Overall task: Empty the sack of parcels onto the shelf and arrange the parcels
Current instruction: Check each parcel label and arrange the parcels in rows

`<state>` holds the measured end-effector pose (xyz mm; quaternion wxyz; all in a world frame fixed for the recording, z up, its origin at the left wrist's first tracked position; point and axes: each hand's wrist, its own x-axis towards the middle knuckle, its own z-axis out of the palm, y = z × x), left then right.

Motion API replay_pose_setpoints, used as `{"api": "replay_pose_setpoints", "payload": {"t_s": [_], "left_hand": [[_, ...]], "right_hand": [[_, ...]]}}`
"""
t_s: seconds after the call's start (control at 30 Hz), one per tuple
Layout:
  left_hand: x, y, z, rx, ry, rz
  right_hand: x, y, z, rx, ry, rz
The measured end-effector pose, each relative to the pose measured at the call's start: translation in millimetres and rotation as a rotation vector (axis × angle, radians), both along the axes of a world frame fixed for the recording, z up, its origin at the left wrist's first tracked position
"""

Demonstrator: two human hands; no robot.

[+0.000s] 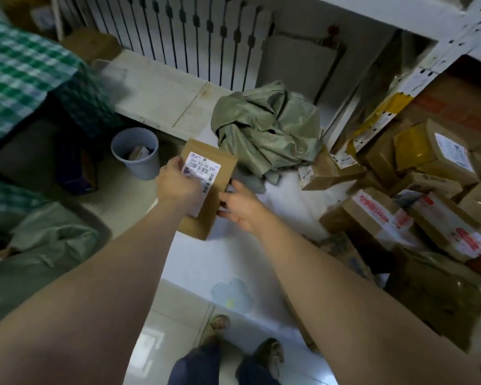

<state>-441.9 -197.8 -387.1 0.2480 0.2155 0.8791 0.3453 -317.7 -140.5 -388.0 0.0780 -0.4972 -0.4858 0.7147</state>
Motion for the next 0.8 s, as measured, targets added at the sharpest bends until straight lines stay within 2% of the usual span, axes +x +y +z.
{"api": "replay_pose_setpoints", "payload": {"t_s": [0.1,0.17,0.27,0.37,0.43,0.6,0.67,0.73,0.8], "left_hand": [[8,-1,-14,-0.320,0.086,-0.215],[19,0,-15,-0.390,0.118,-0.282],[43,6,-10,-0.285,0.202,-0.219],[75,15,-3,-0.071,0.309,-0.182],[99,22,-1,-0.055,0.293,-0.237],[140,24,-14,-0.147,0.076,-0.330],[151,17,-18,-0.203,-0.068,-0.341],[159,11,-15,-0.311,-0.272,-0.334],[167,2,-3,-0.461,-0.646,-0.294]], "right_hand": [[-3,-6,-7,0.094,-0.007,0.081],[8,-7,-2,0.222,-0.108,0.185],[35,2,5,0.474,-0.398,0.307],[73,14,20,0.617,-0.700,0.366],[100,18,30,0.679,-0.837,0.436],[127,-18,20,0.580,-1.024,0.649],[131,-30,8,0.633,-1.094,0.686],[132,-29,5,0.609,-1.070,0.581],[133,-20,13,0.507,-0.954,0.404]]}}
